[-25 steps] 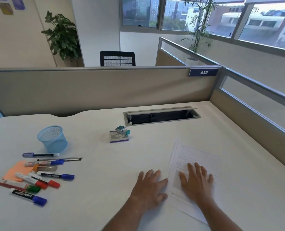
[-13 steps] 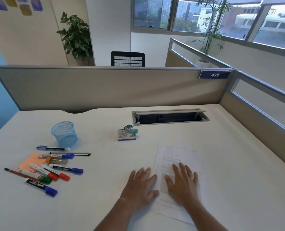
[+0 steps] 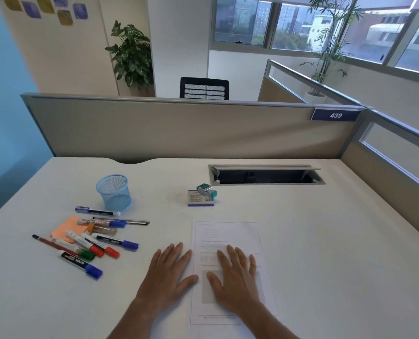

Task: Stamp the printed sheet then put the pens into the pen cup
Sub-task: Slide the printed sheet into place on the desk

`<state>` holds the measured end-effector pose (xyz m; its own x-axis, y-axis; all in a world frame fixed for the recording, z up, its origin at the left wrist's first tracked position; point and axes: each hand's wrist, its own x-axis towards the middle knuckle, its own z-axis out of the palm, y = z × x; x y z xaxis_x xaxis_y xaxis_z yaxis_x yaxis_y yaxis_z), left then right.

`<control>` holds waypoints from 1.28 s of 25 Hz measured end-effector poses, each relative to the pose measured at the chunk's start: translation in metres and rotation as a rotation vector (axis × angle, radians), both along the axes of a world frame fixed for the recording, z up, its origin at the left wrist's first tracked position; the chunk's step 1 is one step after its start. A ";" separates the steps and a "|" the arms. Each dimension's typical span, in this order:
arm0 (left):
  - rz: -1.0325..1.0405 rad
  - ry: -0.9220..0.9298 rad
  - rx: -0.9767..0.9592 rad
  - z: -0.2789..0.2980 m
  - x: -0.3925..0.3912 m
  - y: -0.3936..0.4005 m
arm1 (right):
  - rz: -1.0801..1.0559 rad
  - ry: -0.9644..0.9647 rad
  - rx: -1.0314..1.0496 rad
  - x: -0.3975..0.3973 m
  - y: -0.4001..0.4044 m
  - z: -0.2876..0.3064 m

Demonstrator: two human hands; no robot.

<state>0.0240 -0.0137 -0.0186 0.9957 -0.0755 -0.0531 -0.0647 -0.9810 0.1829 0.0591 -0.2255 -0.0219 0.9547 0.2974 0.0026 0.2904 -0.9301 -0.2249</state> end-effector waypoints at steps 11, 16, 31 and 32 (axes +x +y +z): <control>-0.004 -0.010 0.002 -0.001 -0.027 0.039 | 0.097 -0.063 0.086 -0.012 0.032 -0.001; -0.016 0.010 -0.019 -0.003 -0.032 0.051 | 0.033 -0.059 0.115 0.011 0.008 0.005; -0.039 0.001 -0.042 -0.006 -0.032 0.056 | 0.042 -0.058 0.031 0.015 -0.024 -0.003; -0.036 -0.006 -0.052 -0.008 -0.032 0.055 | 0.044 -0.060 0.039 0.015 -0.024 -0.003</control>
